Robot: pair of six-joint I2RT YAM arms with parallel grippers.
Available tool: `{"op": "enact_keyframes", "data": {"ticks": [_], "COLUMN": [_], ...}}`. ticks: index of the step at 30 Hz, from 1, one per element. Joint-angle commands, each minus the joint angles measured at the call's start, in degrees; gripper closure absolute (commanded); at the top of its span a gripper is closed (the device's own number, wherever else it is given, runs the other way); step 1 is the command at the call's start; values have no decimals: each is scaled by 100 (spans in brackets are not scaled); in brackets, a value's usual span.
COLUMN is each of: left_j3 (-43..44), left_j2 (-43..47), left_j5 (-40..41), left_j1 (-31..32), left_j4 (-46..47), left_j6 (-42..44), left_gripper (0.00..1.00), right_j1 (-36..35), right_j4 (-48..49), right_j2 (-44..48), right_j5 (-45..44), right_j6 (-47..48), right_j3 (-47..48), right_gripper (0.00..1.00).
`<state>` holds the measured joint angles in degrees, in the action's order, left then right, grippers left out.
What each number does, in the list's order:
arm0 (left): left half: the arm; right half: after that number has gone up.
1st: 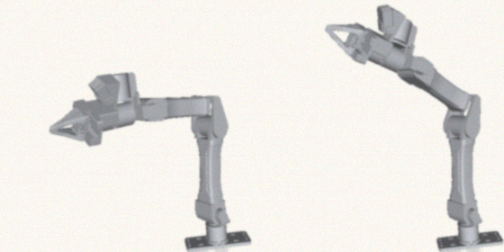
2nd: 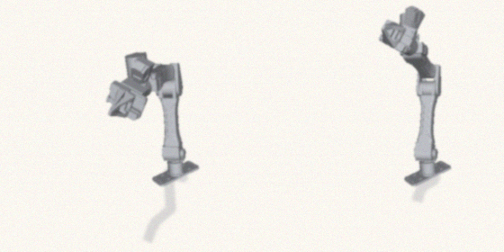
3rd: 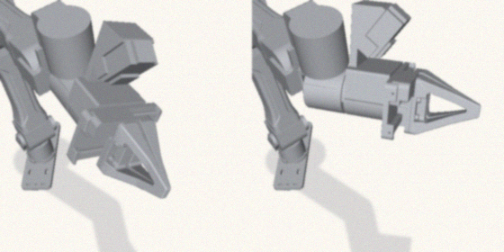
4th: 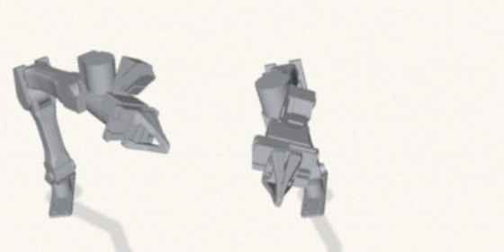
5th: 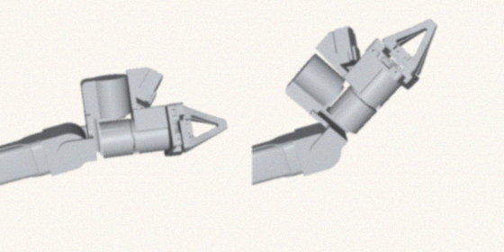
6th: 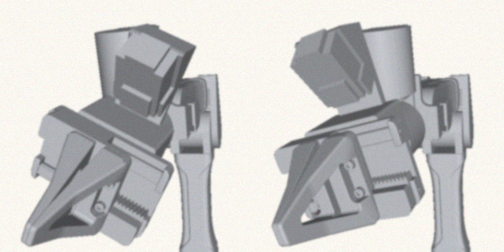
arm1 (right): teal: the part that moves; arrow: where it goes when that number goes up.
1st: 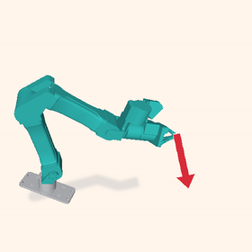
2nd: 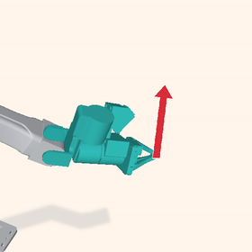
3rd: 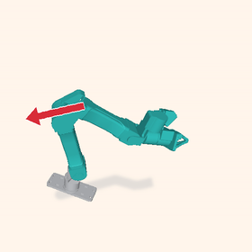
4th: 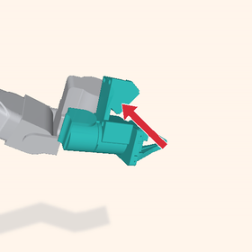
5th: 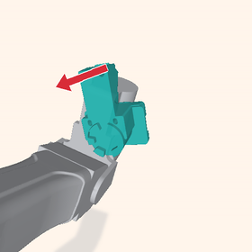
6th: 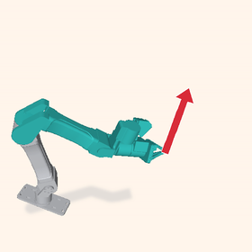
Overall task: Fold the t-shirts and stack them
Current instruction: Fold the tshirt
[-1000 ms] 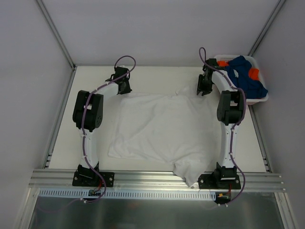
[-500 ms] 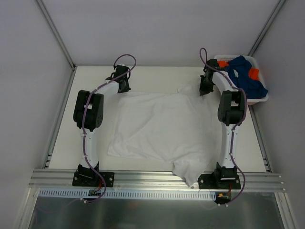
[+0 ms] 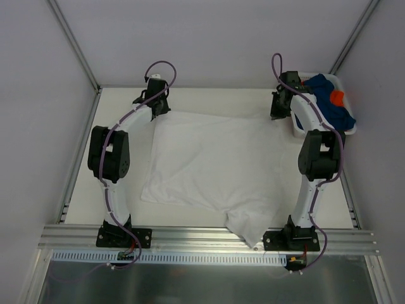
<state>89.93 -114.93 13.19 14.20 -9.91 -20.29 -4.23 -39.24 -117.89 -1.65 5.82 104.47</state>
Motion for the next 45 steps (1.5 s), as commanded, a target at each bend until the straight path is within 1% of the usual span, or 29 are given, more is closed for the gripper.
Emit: {"op": "enact_keyframes", "data": {"ticks": [1, 4, 8, 14, 18, 25, 30, 34, 38, 43, 44, 45], "left_j3": [-195, -449, -993, -1617, -2075, -2348, -2410, -2401, -2366, -2375, -2401, -2445], "left_j2": [498, 726, 1200, 1649, 1869, 1826, 1773, 1720, 1632, 1457, 1448, 1448], "left_j5": [184, 219, 377, 289, 316, 263, 438, 430, 631, 676, 693, 720], "left_j1": [-5, -13, -13, -5, -5, -5, -5, -5, -5, -13, -5, -13], "left_j4": [24, 24, 24, 7, 7, -169, -300, -520, -774, -1065, -1092, -1144], "left_j6": [87, 61, 34, 26, -80, -106, -98, -159, -177, -273, -299, -326], "left_gripper": [100, 100, 100, 100, 100, 100, 100, 100, 100, 100, 99, 79], "right_j1": [-95, -174, -324, -552, -859, -1211, -1431, -1546, -1677, -1792, -1835, -1853], "right_j4": [-13, -57, -57, -224, -285, -496, -549, -558, -575, -663, -690, -733], "right_j2": [546, 687, 1134, 1707, 2286, 2867, 3008, 2868, 2771, 2657, 2639, 2587], "right_j5": [-151, -213, -441, -582, -924, -1100, -1109, -1188, -1302, -1443, -1487, -1557], "right_j6": [112, 112, 121, -20, -169, -503, -775, -925, -1056, -1189, -1206, -1250], "right_j3": [-180, -312, -794, -1402, -2121, -3045, -3476, -3784, -3933, -4057, -4074, -4109], "right_gripper": [100, 100, 99, 100, 100, 100, 100, 99, 99, 99, 100, 100]}}
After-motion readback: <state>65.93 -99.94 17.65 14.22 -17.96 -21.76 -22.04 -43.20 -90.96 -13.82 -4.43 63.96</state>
